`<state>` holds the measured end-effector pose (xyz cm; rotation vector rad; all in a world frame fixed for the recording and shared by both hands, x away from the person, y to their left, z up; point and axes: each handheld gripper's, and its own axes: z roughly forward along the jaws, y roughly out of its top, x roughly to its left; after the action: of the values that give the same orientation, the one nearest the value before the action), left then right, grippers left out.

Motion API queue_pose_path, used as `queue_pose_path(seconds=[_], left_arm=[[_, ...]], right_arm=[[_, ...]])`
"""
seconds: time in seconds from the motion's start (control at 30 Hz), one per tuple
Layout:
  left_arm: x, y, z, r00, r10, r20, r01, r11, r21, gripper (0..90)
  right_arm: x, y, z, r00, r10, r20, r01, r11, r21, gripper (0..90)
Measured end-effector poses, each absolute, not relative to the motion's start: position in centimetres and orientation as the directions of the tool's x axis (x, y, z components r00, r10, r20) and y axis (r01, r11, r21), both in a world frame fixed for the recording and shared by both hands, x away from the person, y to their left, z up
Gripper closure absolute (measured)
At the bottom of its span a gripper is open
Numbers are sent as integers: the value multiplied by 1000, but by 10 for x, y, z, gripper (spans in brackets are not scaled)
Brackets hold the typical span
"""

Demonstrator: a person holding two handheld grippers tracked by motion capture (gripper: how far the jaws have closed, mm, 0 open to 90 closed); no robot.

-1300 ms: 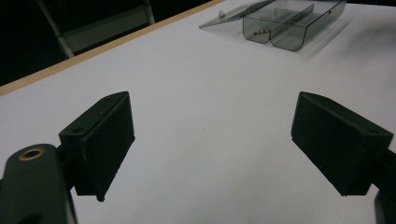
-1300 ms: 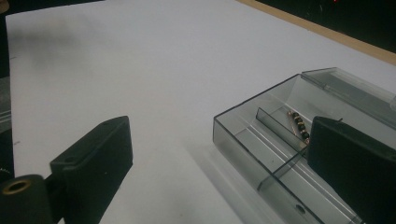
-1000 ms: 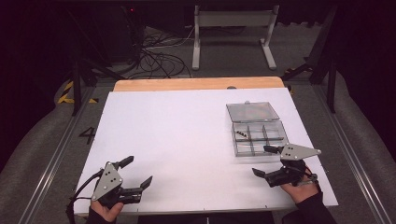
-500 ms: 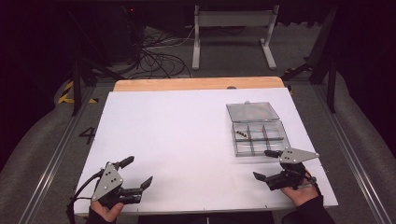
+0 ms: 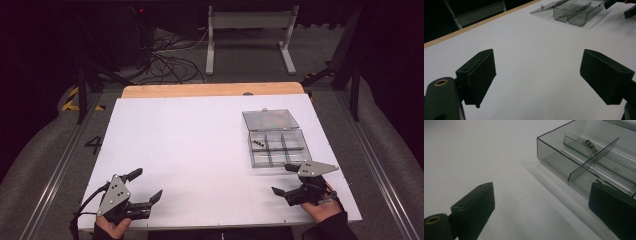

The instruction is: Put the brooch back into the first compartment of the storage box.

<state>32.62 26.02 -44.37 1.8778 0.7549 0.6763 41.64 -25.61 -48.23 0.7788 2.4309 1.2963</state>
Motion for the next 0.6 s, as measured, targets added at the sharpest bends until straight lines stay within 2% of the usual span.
queue_pose_path(seconds=[0.2,0.37,0.6], left_arm=[[327,258,-444,654,741,151,200,-362,910,142],[326,261,-444,650,749,130,210,-341,916,142],[325,260,-444,647,751,134,208,-343,916,141]], right_arm=[[415,-252,-480,-821,570,-31,284,454,844,74],[411,-254,-476,-820,570,-59,241,436,867,72],[410,-256,-475,-817,572,-66,235,436,869,71]])
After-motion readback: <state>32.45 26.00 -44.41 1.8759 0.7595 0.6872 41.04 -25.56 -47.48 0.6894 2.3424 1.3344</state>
